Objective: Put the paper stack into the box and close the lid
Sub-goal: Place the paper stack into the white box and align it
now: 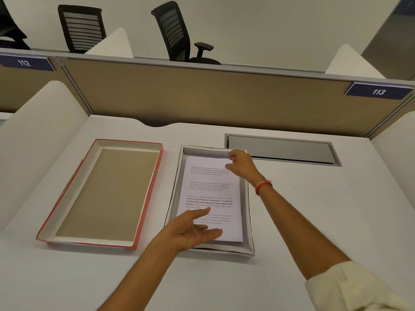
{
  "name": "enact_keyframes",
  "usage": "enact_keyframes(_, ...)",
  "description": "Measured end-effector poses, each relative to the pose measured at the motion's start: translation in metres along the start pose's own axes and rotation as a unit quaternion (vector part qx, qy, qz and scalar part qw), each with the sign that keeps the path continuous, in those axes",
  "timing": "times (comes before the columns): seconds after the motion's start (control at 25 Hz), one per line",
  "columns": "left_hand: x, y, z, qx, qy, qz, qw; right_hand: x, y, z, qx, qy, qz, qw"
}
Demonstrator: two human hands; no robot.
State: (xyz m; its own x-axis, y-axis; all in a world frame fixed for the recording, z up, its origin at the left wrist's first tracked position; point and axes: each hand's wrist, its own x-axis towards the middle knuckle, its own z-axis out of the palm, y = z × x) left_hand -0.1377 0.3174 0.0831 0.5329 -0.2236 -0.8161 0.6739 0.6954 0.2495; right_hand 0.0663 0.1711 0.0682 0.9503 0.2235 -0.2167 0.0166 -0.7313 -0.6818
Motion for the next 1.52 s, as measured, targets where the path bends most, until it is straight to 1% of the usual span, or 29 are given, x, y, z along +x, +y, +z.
enact_keyframes(0.08, 0.003, -0.01, -0.001, -0.055, -0.02, -0.004, 0.998, 0.012, -0.007, 0.003, -0.034, -0.018, -0.028, 0.999)
enact_keyframes(0.16, 0.005, -0.015, 0.001, -0.083, -0.022, 0.004, 0.996, 0.023, -0.009, 0.007, -0.074, -0.041, -0.048, 0.995)
enact_keyframes(0.32, 0.011, -0.02, 0.005, -0.075, 0.007, 0.01, 0.997, 0.037, -0.009, 0.013, -0.126, -0.086, -0.064, 0.986)
enact_keyframes(0.68, 0.025, -0.021, 0.012, -0.077, 0.061, -0.02, 0.995, 0.063, -0.008, 0.022, -0.193, -0.149, -0.063, 0.968)
enact_keyframes(0.92, 0.032, -0.023, 0.012, -0.107, 0.08, -0.041, 0.99, 0.078, -0.005, 0.025, -0.152, -0.18, -0.054, 0.97)
enact_keyframes(1.2, 0.034, -0.021, 0.012, -0.127, 0.084, -0.049, 0.987, 0.089, -0.005, 0.026, -0.072, -0.175, -0.029, 0.982)
enact_keyframes(1.4, 0.034, -0.02, 0.012, -0.131, 0.084, -0.052, 0.986, 0.086, -0.009, 0.031, -0.095, -0.192, -0.05, 0.976)
enact_keyframes(1.52, 0.036, -0.02, 0.012, -0.119, 0.091, -0.055, 0.987, 0.088, -0.009, 0.033, -0.097, -0.192, -0.048, 0.975)
